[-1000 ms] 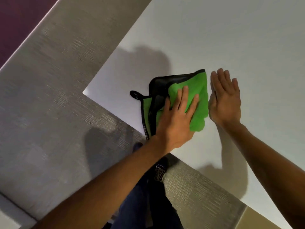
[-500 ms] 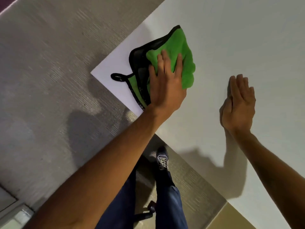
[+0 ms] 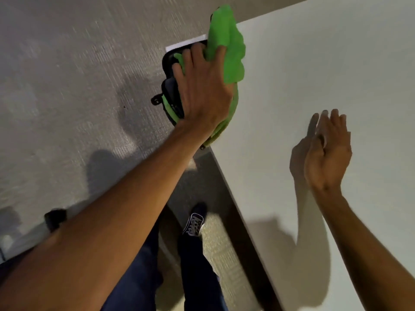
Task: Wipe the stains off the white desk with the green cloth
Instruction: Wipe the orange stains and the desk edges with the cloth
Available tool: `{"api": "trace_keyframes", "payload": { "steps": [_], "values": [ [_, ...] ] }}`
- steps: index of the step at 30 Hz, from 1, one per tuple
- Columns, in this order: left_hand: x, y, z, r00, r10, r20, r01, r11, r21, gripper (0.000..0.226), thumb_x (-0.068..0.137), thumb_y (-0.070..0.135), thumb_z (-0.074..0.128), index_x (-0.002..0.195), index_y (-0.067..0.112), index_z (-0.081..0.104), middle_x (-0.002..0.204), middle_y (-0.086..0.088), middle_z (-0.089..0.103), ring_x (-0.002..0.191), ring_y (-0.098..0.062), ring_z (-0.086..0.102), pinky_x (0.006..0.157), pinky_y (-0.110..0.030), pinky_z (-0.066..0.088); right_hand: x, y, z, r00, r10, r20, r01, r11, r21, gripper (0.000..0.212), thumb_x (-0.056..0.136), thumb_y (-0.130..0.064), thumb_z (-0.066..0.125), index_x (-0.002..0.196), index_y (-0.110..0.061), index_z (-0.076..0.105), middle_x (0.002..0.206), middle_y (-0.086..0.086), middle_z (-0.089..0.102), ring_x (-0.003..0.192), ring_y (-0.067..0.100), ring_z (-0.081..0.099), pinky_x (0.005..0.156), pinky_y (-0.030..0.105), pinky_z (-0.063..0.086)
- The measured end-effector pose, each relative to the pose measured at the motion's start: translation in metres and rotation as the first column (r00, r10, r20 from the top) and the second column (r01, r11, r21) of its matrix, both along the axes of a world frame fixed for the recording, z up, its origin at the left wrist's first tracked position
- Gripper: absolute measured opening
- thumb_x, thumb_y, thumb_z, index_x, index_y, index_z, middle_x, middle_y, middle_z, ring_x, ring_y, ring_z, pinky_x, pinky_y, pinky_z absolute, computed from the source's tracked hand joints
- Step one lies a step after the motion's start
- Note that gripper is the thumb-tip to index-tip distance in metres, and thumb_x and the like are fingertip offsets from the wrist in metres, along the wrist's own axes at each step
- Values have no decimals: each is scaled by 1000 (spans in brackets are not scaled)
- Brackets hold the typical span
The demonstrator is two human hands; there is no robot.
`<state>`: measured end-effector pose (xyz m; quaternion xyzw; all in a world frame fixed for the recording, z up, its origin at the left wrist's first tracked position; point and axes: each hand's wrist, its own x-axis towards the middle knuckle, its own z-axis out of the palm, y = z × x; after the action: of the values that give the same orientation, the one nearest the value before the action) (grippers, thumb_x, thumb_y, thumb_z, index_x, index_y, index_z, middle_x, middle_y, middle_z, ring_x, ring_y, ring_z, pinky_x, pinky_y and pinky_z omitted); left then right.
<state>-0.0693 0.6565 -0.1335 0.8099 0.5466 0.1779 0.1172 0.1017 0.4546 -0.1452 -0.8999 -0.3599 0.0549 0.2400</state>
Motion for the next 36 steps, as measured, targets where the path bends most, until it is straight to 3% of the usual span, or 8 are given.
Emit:
{"api": "trace_keyframes", "payload": {
  "steps": [3, 6, 12, 17, 20, 22, 25, 36],
  "values": [
    [-28, 15, 5, 910, 173, 377, -125, 981, -147, 49, 87, 34, 48, 130, 13, 59, 124, -13, 57, 115, -30, 54, 99, -46, 43, -17, 37, 5, 986, 159, -41, -155, 984, 84, 46, 106, -3, 38, 150, -6, 49, 163, 12, 38, 156, 24, 26, 128, 50, 23],
    [-61, 26, 3, 579, 338, 742, -102, 933, -345, 41, 87, 23, 55, 117, -4, 56, 111, -23, 56, 105, -33, 57, 94, -48, 49, -30, 74, 4, 950, 309, -34, -306, 949, 78, 46, 105, -3, 38, 150, -4, 48, 162, 13, 39, 155, 25, 29, 127, 51, 27],
    [-121, 45, -9, 178, 556, 812, -21, 827, -562, 41, 90, 11, 58, 122, -15, 55, 100, -12, 58, 87, -13, 55, 77, -26, 49, -36, 137, -7, 927, 375, 27, -367, 918, -150, 48, 111, -11, 29, 158, 0, 28, 168, 19, 20, 159, 32, 14, 129, 26, -4],
    [-134, 33, -29, 37, 673, 739, 18, 739, -674, 35, 89, 1, 61, 121, -11, 58, 101, -8, 66, 87, -10, 65, 78, -24, 53, -51, 149, -16, 919, 343, 193, -289, 922, -258, 53, 111, -21, 23, 162, -8, 19, 171, 13, 13, 160, 29, 8, 131, 50, 4],
    [-123, 14, -38, 19, 692, 722, 78, 719, -691, 46, 85, 4, 63, 125, -14, 51, 108, -11, 65, 95, -5, 68, 84, -22, 54, -54, 149, -17, 919, 330, 215, -272, 926, -261, 51, 112, -18, 26, 161, -7, 21, 171, 13, 16, 160, 29, 10, 130, 51, 6],
    [-116, -6, -41, 64, 718, 694, 93, 688, -720, 54, 83, 22, 65, 132, 4, 51, 126, -20, 61, 121, -19, 63, 104, -40, 50, -55, 150, -17, 920, 327, 215, -268, 927, -263, 52, 111, -19, 25, 161, -7, 21, 171, 13, 17, 160, 29, 11, 130, 52, 7],
    [-99, -36, -47, 124, 646, 753, 94, 748, -657, 30, 85, 19, 61, 113, 27, 60, 123, -24, 62, 118, -40, 59, 104, -60, 44, -56, 150, -17, 921, 326, 213, -268, 928, -261, 54, 110, -23, 22, 161, -6, 22, 171, 13, 18, 160, 30, 12, 130, 53, 9],
    [-32, -98, -33, 354, 735, 579, 129, 575, -808, 76, 94, 39, 40, 151, -10, 27, 158, -32, 26, 149, -35, 29, 127, -44, 17, -48, 149, -21, 929, 311, 200, -254, 930, -264, 52, 112, -27, 22, 163, -14, 22, 171, 7, 17, 160, 25, 11, 130, 49, 11]
  ]
}}
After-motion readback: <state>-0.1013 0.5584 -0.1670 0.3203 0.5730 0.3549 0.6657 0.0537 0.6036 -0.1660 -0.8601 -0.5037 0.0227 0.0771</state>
